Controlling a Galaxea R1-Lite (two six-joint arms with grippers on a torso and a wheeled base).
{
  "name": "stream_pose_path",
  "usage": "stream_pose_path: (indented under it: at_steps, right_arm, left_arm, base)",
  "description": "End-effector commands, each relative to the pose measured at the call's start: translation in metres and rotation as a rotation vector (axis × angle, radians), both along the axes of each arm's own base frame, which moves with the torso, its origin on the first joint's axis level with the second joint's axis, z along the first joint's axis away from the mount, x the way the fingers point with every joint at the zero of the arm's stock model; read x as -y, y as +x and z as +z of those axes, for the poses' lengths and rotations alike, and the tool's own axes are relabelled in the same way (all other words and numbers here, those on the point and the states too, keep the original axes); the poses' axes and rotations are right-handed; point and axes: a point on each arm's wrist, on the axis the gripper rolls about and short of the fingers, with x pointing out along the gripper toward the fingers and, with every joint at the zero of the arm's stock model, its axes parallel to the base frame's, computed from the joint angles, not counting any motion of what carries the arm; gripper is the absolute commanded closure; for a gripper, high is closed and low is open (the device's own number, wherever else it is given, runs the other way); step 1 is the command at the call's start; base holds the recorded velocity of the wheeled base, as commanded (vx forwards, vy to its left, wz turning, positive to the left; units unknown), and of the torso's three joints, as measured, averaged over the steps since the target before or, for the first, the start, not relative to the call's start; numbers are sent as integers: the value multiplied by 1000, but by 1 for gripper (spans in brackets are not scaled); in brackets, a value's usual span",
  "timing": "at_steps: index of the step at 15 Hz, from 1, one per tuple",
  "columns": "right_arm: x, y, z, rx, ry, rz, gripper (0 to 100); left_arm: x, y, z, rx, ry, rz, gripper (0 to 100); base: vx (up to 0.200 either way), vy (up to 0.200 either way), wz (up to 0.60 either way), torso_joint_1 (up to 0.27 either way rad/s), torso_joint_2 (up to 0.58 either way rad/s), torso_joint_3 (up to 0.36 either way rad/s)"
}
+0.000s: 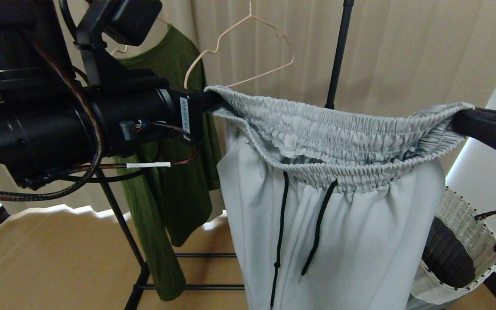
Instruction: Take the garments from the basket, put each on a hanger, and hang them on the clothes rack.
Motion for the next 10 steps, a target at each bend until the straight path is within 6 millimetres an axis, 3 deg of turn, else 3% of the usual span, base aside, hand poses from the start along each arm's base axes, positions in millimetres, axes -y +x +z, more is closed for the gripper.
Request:
stream_pose_path:
  at_steps: [1,3,5,10]
  right_arm:
    - [-1,2,-1,-6,-6,-3,100]
    - [-4,6,-1,-12,-11,-9,100]
    - [-12,39,-1,-37,-25,-96,100]
    - [-53,107,-7,-36,-19,-122,100]
  left_arm:
    - [1,1,-1,-2,2,1,100]
    - [0,2,-1,-4,3,4,100]
    - [-3,-2,0,-4,3,7,100]
    - [-30,-37,20,-5,-2,7,100]
  base:
    - [0,0,0,0,0,0]
    - [0,0,0,0,0,0]
    - [0,0,0,0,0,0]
    - [0,0,0,0,0,0]
